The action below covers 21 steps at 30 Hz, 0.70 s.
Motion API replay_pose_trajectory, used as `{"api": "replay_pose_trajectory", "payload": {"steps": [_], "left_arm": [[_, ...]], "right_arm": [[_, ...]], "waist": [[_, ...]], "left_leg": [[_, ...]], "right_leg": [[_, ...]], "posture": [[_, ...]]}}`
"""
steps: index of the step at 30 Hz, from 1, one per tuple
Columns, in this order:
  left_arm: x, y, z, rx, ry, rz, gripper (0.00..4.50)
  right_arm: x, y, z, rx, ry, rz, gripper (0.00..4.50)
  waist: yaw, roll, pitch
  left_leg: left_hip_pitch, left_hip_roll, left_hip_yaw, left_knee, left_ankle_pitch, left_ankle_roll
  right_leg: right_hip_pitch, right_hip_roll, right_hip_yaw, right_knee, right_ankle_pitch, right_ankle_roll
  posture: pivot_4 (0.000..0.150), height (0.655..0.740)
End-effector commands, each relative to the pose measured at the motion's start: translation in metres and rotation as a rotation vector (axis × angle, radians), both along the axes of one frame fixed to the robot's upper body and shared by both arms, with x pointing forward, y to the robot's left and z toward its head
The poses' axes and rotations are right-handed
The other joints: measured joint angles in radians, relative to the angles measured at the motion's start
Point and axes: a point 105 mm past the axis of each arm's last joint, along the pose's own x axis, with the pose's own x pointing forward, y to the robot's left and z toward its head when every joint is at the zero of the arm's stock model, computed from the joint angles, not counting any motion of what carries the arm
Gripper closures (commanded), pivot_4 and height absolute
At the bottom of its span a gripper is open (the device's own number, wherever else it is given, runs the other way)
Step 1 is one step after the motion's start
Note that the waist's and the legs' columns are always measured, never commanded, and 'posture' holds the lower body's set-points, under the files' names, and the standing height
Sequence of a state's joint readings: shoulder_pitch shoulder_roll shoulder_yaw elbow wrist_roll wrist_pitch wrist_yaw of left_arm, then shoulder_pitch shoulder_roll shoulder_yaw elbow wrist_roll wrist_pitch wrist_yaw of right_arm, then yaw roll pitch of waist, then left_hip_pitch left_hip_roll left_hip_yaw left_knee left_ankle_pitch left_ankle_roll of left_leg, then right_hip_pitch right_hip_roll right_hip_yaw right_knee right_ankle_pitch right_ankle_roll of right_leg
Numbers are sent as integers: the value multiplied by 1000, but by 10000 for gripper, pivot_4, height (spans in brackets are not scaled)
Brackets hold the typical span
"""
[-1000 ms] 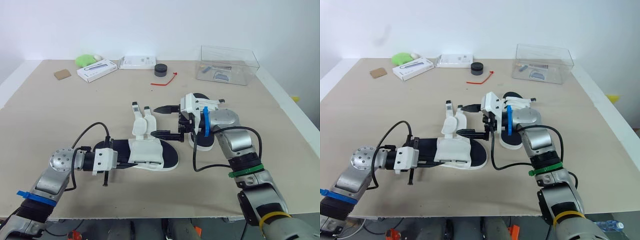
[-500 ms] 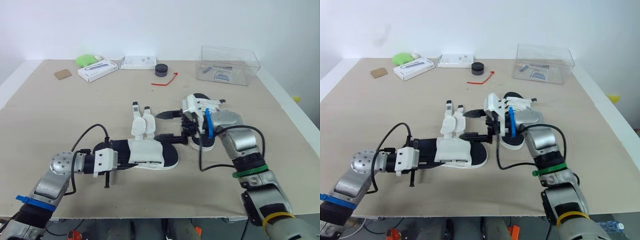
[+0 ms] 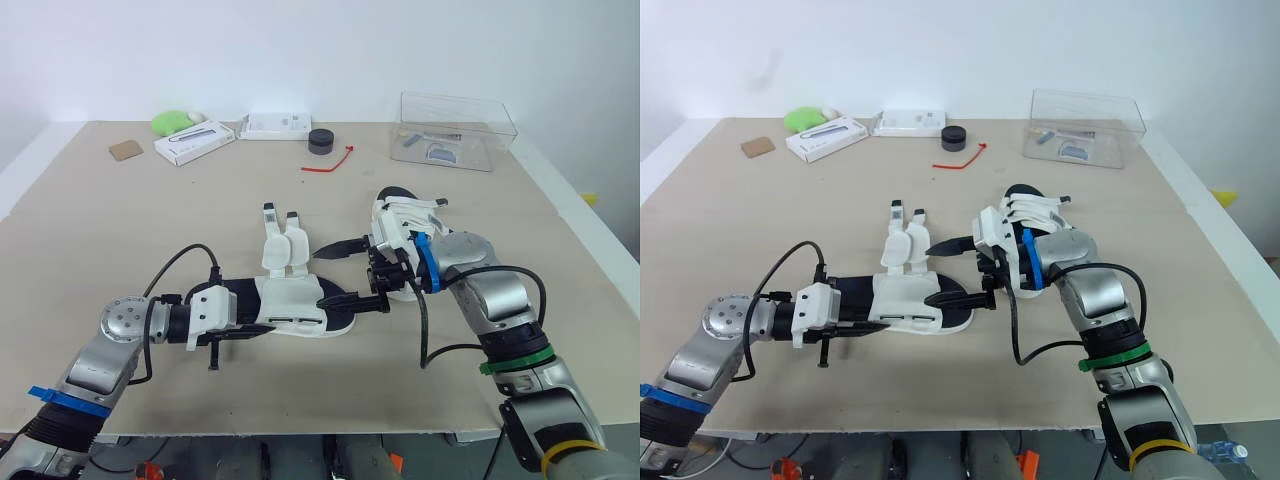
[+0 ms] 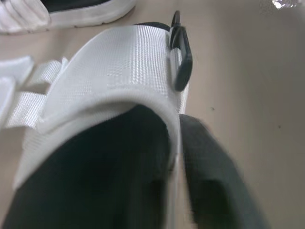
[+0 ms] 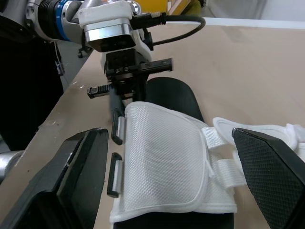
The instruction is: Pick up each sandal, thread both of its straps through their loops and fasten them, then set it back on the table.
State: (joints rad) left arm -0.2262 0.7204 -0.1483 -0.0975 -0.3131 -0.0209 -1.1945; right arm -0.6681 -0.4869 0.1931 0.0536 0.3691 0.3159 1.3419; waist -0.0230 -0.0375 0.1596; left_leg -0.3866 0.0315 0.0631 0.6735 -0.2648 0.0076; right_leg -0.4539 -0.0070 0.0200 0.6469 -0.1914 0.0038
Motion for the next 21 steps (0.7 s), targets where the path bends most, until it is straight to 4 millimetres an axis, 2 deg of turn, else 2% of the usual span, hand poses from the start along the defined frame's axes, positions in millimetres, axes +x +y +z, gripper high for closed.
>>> {"api": "replay_pose_trajectory", "payload": {"steps": [1, 5, 6, 9, 10, 12, 13, 16, 18, 19, 20, 21], "left_arm": [[0, 0, 15, -11, -36, -11, 20202], [-8, 0, 25, -14, 11, -42, 2744], [-12, 1, 27, -7, 27, -47, 892], [-23, 11, 31, 5, 85, -37, 892], [-23, 16, 31, 3, 106, -10, 0], [-21, 28, 28, 21, 118, 48, 0], [-17, 34, 28, 15, 123, 84, 0], [-6, 45, 33, -23, 131, 169, 0], [10, 48, 44, -90, 148, 237, 0], [18, 47, 51, -130, 166, 262, 0], [23, 47, 55, -155, 179, 275, 0], [26, 46, 57, -174, 189, 285, 0]], "right_arm": [[2, 0, 11, 27, -45, -6, 0], [5, -3, 11, 31, -43, -36, 0], [6, -6, 11, 29, -31, -50, 0], [9, -19, 6, 18, -9, -111, 0], [8, -23, 4, 13, 1, -125, 4236], [4, -26, 0, 6, 21, -136, 7345], [2, -27, -3, -3, 29, -143, 13236], [-1, -28, -12, -31, 28, -169, 26009], [0, -25, -20, -48, 19, -194, 35616], [0, -22, -24, -55, 18, -199, 41873], [0, -20, -26, -58, 17, -202, 44246], [1, -18, -28, -63, 14, -210, 44246]], "waist": [[0, 0, 0], [0, 0, 0], [0, 0, 0], [0, 0, 0], [0, 0, 0], [0, 0, 0], [1, 0, 0], [1, 0, 0], [2, 0, 0], [2, 0, 0], [2, 0, 0], [2, -1, 0]], "left_leg": [[0, 0, 0, 0, 0, 0], [-1, 0, 0, 0, 0, 0], [-1, 0, 0, 0, 0, 0], [-1, 0, 0, 0, 0, 0], [-1, 0, 0, 0, 0, 0], [0, 0, 0, -1, 0, 0], [-1, 0, 0, -1, 0, 0], [0, 0, -1, -1, 0, 0], [0, 0, 0, -1, 0, 0], [1, 0, -1, 0, 0, 0], [1, 0, -1, 0, 0, 0], [1, 0, -1, 0, 0, 0]], "right_leg": [[0, 0, 0, 0, 0, 0], [0, 0, 0, 0, 0, 0], [0, 0, 0, 0, 0, 0], [-1, 0, 0, 0, -1, 0], [-1, 0, 0, 0, -1, 0], [0, 0, 0, 0, -2, 0], [-1, -1, 0, 0, -2, 0], [-1, 0, -1, 0, -2, 0], [-1, 0, -1, 0, -2, 0], [0, 0, -1, 0, -2, 0], [0, 1, -1, 0, -1, 0], [1, 1, -2, 0, -1, 0]], "posture": [[1500, 7400], [1500, 7400], [1500, 7400], [1500, 7400], [1500, 7400], [1500, 7400], [1500, 7400], [1500, 7400], [1500, 7400], [1500, 7400], [1500, 7400], [1500, 7400]]}}
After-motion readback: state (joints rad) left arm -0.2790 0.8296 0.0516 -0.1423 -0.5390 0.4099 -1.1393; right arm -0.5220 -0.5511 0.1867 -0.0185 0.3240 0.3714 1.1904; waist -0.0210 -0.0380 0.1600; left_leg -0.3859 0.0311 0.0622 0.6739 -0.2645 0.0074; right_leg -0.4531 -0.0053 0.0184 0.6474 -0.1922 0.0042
